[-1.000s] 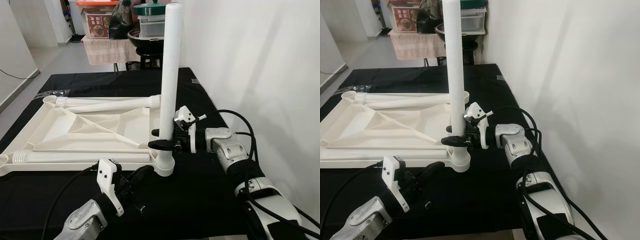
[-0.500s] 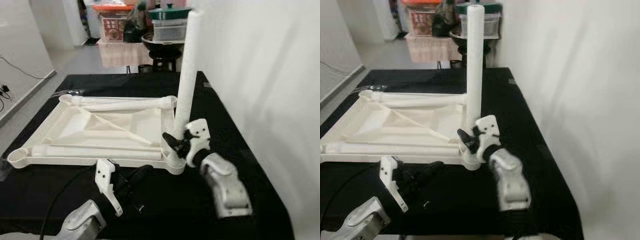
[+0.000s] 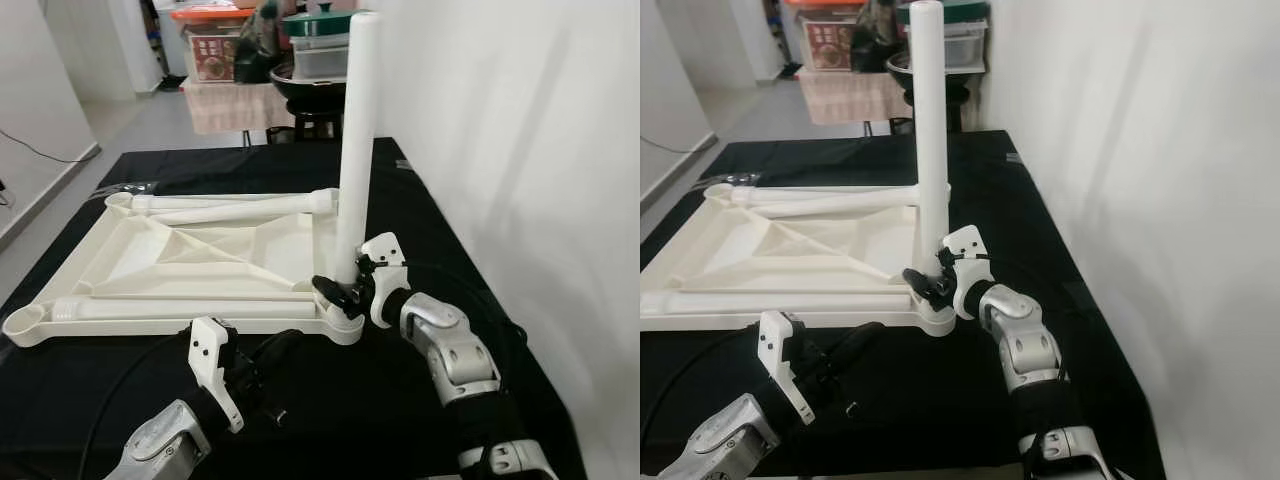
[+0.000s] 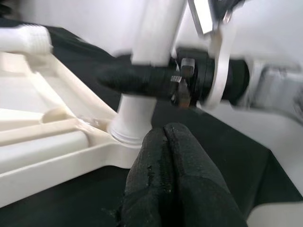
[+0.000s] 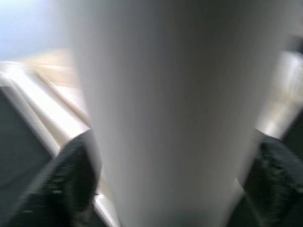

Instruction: Building children table

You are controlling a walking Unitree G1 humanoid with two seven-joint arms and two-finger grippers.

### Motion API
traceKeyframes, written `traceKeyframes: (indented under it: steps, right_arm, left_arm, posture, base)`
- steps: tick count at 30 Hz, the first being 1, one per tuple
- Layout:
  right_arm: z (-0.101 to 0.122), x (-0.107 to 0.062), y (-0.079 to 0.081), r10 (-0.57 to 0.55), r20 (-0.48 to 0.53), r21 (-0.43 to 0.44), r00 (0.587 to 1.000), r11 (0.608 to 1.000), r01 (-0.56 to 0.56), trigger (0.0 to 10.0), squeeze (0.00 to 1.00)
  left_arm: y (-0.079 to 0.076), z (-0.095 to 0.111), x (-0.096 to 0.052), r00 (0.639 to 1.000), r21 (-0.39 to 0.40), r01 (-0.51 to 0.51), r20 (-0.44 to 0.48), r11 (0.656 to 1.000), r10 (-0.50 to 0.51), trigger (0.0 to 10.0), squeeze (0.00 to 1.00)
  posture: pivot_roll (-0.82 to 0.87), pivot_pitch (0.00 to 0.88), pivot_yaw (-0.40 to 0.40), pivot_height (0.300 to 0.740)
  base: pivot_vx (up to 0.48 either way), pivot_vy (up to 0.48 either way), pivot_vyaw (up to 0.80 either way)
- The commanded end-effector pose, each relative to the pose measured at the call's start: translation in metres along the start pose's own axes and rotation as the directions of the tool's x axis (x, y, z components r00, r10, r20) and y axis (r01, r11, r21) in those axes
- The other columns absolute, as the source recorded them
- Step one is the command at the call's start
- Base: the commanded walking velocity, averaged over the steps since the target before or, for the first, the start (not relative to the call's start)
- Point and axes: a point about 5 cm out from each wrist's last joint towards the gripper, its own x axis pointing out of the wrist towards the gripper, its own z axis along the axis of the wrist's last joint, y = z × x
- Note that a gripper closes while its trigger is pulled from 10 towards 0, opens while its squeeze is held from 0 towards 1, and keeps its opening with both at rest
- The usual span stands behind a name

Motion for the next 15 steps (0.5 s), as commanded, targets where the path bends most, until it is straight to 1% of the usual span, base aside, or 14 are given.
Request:
traceKeyframes:
  steps: [1, 2, 3, 4, 6, 7, 8, 10, 11, 14, 15]
  right_arm:
    - [0.009, 0.002, 0.002, 0.193, 0.031, -0.036, 0.981, 0.981, -0.192, 10.0, 0.81]
    - [0.009, 0.002, 0.002, 0.193, 0.031, -0.036, 0.981, 0.981, -0.192, 10.0, 0.81]
    - [0.010, 0.002, 0.001, 0.262, 0.025, -0.050, 0.965, 0.964, -0.261, 10.0, 0.00]
    - [0.010, 0.002, -0.001, 0.323, 0.004, -0.057, 0.946, 0.945, -0.322, 10.0, 0.00]
    - [0.010, 0.002, -0.001, 0.323, 0.004, -0.057, 0.946, 0.945, -0.322, 10.0, 0.00]
    - [0.010, 0.003, -0.003, 0.365, -0.016, -0.063, 0.931, 0.929, -0.365, 10.0, 0.00]
    - [0.010, 0.003, -0.003, 0.365, -0.016, -0.063, 0.931, 0.929, -0.365, 10.0, 0.00]
    - [0.012, 0.007, -0.008, 0.410, -0.032, -0.059, 0.911, 0.909, -0.411, 10.0, 0.00]
    - [0.013, 0.008, -0.010, 0.412, -0.024, -0.053, 0.911, 0.909, -0.413, 10.0, 0.00]
    - [0.013, 0.009, -0.012, 0.413, -0.018, -0.038, 0.911, 0.910, -0.413, 10.0, 0.00]
    - [0.011, 0.008, -0.013, 0.419, -0.011, -0.016, 0.908, 0.908, -0.419, 0.5, 0.00]
  left_arm:
    - [-0.002, -0.001, -0.002, 0.999, 0.021, 0.016, -0.029, 1.000, -0.015, 10.0, 0.00]
    - [-0.002, -0.001, -0.002, 0.999, 0.021, 0.016, -0.029, 1.000, -0.015, 10.0, 0.00]
    - [-0.002, 0.001, -0.002, 1.000, 0.030, 0.012, -0.027, 0.999, -0.012, 10.0, 0.00]
    - [-0.001, 0.001, -0.002, 1.000, 0.039, 0.007, -0.025, 0.999, -0.006, 10.0, 0.00]
    - [-0.001, 0.001, -0.002, 1.000, 0.039, 0.007, -0.025, 0.999, -0.006, 10.0, 0.00]
    - [0.001, 0.002, -0.001, 1.000, 0.048, 0.004, -0.024, 0.999, -0.003, 10.0, 0.00]
    - [0.001, 0.002, -0.001, 1.000, 0.048, 0.004, -0.024, 0.999, -0.003, 10.0, 0.00]
    - [0.001, 0.001, 0.000, 0.999, 0.064, 0.011, -0.033, 0.998, -0.009, 10.0, 0.00]
    - [-0.001, -0.003, -0.001, 0.999, 0.066, 0.019, -0.044, 0.998, -0.016, 10.0, 0.00]
    - [-0.003, -0.006, -0.001, 0.998, 0.067, 0.026, -0.053, 0.997, -0.022, 10.0, 0.00]
    - [-0.004, -0.007, -0.002, 0.998, 0.066, 0.030, -0.057, 0.997, -0.026, 10.0, 0.00]
  posture:
    - [-0.06, 0.000, 0.000, 0.740]
    - [-0.06, 0.000, 0.000, 0.740]
    - [-0.05, 0.000, -0.002, 0.740]
    - [-0.04, 0.000, -0.003, 0.740]
    - [-0.04, 0.000, -0.003, 0.740]
    - [-0.04, 0.000, -0.004, 0.740]
    - [-0.04, 0.000, -0.004, 0.740]
    - [-0.05, 0.000, 0.003, 0.740]
    - [-0.04, 0.000, 0.005, 0.740]
    - [-0.04, 0.000, 0.001, 0.740]
    - [-0.03, 0.000, -0.003, 0.740]
  base:
    - [0.000, 0.000, 0.00]
    - [0.000, 0.000, 0.00]
    - [0.000, 0.000, 0.00]
    - [0.000, 0.000, 0.00]
    - [0.000, 0.000, 0.00]
    - [0.000, 0.000, 0.00]
    - [0.000, 0.000, 0.00]
    - [0.000, 0.000, 0.00]
    - [0.000, 0.000, 0.00]
    - [0.000, 0.000, 0.00]
    - [0.000, 0.000, 0.00]
